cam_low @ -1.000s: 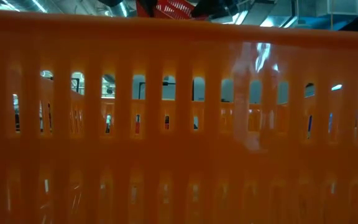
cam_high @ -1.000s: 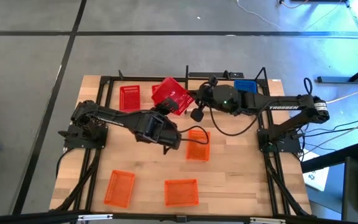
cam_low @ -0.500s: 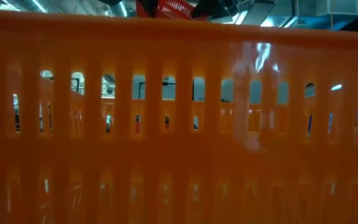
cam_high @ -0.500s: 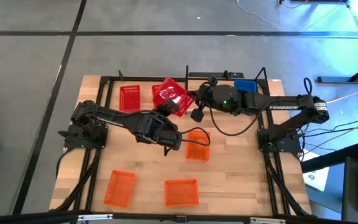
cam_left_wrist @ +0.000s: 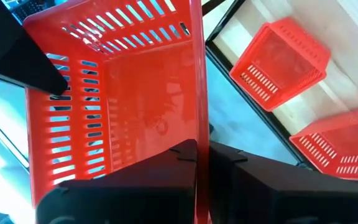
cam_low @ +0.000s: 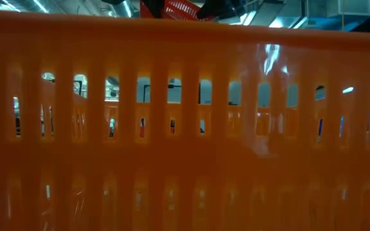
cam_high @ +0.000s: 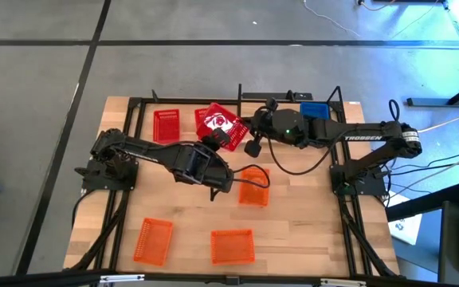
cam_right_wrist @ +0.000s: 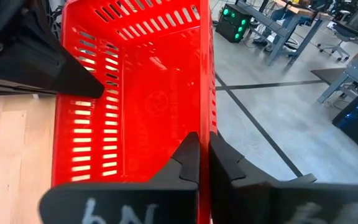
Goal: Stack baskets on shelf by color
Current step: Put the bottom red basket on the shelf
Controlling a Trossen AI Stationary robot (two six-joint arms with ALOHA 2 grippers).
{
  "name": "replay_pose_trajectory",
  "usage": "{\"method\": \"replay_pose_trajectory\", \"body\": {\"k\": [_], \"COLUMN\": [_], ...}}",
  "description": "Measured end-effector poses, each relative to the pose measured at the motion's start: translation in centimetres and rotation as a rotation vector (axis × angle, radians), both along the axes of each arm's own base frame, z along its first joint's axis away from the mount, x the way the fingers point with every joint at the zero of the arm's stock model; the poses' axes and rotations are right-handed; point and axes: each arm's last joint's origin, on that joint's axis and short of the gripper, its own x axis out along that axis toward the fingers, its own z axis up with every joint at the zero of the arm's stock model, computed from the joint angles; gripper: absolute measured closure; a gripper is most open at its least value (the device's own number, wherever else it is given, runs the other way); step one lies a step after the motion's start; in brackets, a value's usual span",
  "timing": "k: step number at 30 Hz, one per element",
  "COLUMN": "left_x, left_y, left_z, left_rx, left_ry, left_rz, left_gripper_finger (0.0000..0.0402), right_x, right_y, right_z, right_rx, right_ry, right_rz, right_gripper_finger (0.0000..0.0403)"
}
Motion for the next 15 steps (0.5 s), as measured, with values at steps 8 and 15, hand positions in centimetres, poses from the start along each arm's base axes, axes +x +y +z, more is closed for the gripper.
{"method": "replay_pose_trajectory", "body": {"k": [8, 15], "left_x": [0.03, 0.07], "left_y": [-0.08, -0.21], "left_z": [-0.12, -0.29], "left_rx": [-0.075, -0.161], "left_ry": [-0.057, -0.072], "left_rz": [0.026, 0.028], "left_gripper_finger": [0.0401, 0.0401], "right_x": [0.01, 0.03], "right_y": [-0.04, 0.0], "right_z": [-0.04, -0.1], "right_rx": [-0.002, -0.002], "right_ry": [0.003, 0.007], "right_rz": [0.0, 0.009], "right_gripper_finger": [0.0401, 0.0401]}}
